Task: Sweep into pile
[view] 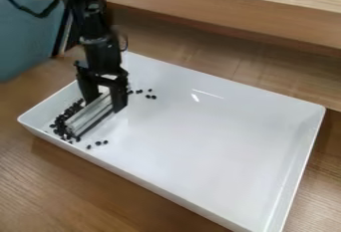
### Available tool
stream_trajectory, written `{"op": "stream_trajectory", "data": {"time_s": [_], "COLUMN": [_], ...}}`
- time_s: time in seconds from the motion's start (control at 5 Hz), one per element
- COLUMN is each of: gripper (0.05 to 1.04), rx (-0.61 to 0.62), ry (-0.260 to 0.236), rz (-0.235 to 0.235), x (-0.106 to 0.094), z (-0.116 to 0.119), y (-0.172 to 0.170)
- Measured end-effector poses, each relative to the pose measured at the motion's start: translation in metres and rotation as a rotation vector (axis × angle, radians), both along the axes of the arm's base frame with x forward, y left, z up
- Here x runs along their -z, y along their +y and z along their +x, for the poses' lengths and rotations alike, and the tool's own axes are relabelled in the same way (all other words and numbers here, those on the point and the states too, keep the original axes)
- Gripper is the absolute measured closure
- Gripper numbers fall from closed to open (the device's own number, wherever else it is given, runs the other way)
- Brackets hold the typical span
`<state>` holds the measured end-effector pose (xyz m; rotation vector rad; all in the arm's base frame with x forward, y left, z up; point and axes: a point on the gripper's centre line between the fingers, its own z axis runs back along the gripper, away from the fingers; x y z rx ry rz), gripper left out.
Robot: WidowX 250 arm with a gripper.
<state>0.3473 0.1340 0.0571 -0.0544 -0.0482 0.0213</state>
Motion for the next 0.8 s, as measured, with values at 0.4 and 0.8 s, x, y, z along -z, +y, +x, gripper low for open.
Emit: {"op": "stream_trajectory", "data": {"time_s": [0.4, 0.8], "gripper": [0.083, 0.083], "rx": [0.103, 0.237], "ry": [0.008, -0.016], "rz": [0.028, -0.002], "x": [-0.043, -0.062], "z": [0.023, 0.046], "y": [-0.047, -0.107]}}
